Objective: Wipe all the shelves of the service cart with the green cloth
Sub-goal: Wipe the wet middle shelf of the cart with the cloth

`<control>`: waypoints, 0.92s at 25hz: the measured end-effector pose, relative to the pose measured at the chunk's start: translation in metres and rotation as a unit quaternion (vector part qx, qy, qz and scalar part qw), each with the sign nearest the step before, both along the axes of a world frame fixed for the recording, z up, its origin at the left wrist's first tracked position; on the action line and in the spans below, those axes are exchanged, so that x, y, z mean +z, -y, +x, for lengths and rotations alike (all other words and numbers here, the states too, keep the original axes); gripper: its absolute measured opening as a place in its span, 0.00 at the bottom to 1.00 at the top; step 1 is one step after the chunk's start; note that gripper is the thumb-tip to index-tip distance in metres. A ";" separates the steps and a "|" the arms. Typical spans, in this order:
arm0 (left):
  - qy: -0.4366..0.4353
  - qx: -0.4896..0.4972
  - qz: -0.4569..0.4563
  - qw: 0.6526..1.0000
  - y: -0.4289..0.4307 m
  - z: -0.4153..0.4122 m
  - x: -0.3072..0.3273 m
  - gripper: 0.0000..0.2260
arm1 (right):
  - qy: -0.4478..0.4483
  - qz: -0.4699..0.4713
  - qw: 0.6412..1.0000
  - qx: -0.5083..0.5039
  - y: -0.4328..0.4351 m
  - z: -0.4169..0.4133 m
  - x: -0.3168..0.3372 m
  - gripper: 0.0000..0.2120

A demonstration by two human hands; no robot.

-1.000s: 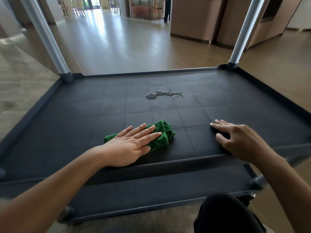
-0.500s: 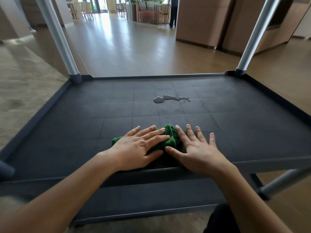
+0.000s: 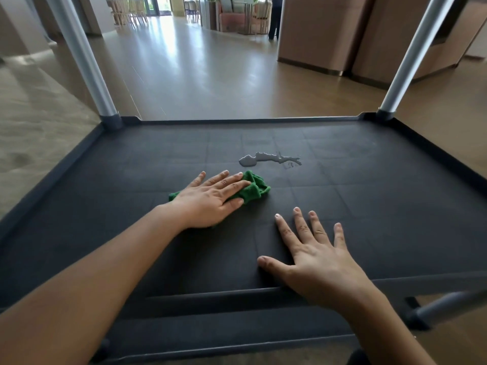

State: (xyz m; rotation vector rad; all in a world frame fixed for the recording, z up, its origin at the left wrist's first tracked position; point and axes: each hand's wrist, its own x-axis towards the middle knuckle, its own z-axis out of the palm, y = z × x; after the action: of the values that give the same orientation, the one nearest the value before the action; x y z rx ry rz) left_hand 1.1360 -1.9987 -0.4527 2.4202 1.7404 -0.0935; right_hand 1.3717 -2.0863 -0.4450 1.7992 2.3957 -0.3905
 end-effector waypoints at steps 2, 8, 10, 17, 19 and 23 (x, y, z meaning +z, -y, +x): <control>0.000 0.024 0.000 1.000 -0.017 -0.002 0.001 0.25 | 0.001 -0.001 1.000 -0.001 0.000 0.000 0.000 0.44; 0.004 0.031 0.011 0.999 -0.022 -0.002 -0.002 0.24 | 0.010 -0.025 1.000 0.000 -0.002 0.000 -0.001 0.42; 0.008 0.025 0.005 1.000 -0.012 0.000 -0.002 0.23 | 0.008 -0.028 1.000 -0.005 -0.002 0.000 -0.002 0.42; 0.012 -0.063 -0.022 0.998 0.066 0.003 0.007 0.22 | -0.014 -0.025 0.999 -0.030 -0.005 -0.003 0.000 0.40; 0.011 -0.095 -0.033 0.995 0.091 0.004 0.011 0.23 | -0.014 -0.024 0.999 -0.031 -0.004 -0.003 0.000 0.40; 0.018 -0.104 -0.037 0.994 0.104 0.004 0.012 0.22 | -0.003 -0.017 1.000 -0.025 -0.001 -0.003 -0.002 0.40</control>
State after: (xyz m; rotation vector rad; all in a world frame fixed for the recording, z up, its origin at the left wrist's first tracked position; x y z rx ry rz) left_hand 1.1397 -2.1024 -0.4408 2.5240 1.4373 -0.1354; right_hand 1.3685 -2.0854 -0.4475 1.8502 2.3372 -0.4406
